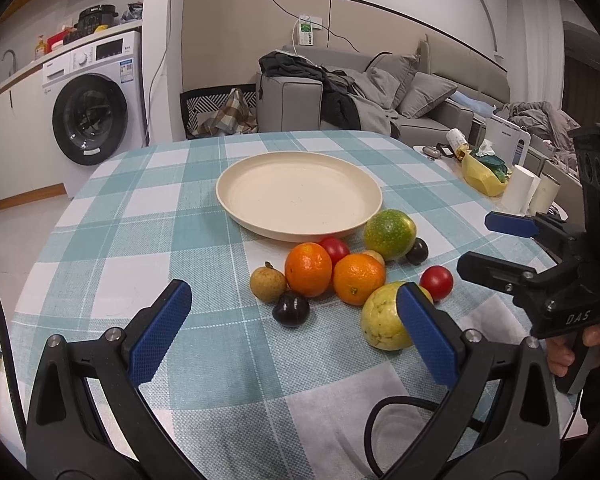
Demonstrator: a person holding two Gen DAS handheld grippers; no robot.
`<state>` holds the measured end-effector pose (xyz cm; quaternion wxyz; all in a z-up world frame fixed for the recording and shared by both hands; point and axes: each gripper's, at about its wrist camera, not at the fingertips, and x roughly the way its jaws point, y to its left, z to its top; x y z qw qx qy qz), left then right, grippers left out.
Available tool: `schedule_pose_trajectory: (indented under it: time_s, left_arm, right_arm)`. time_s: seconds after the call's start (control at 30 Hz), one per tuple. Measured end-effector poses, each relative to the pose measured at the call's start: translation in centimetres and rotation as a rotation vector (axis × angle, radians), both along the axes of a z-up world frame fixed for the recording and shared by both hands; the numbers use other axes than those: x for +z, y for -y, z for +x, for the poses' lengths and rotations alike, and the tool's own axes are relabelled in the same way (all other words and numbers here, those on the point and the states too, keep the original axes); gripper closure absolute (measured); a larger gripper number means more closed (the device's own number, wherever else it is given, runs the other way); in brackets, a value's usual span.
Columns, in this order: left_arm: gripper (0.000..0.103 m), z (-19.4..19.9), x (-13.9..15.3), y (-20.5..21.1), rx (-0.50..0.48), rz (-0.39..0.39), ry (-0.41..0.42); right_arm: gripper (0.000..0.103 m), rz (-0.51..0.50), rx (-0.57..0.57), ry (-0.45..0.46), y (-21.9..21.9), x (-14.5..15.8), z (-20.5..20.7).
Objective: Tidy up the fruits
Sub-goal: 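Close the left gripper on the yellow-green guava while the right gripper grasps the red tomato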
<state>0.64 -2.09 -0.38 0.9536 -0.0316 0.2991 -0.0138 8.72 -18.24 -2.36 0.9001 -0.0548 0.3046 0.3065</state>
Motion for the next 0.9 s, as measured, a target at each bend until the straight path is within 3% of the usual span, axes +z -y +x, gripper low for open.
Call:
schedule_pose_trajectory:
  time_s: [0.23,0.37,0.53,0.9]
  left_arm:
    - [0.001,0.6,-0.6,1.3,-0.054,-0.015,-0.052]
    - [0.001,0.7,-1.0,2.7,-0.101,0.020,-0.073]
    - [0.002,1.0,-1.4,4.2,-0.174,0.027,-0.098]
    - [0.022,2.4,-2.7,5.1,-0.245,0.011,-0.193]
  right_arm:
    - [0.002,-0.057,-0.036,-0.127,0.7,-1.6,1.9]
    - [0.016,-0.091,-0.009,-0.180,0.6,-2.2,2.4]
    - [0.025,-0.091,0.044,-0.226,-0.1,-3.0,2.4]
    - [0.038,-0.115,0.081,-0.242,-1.3,-3.3,2.7]
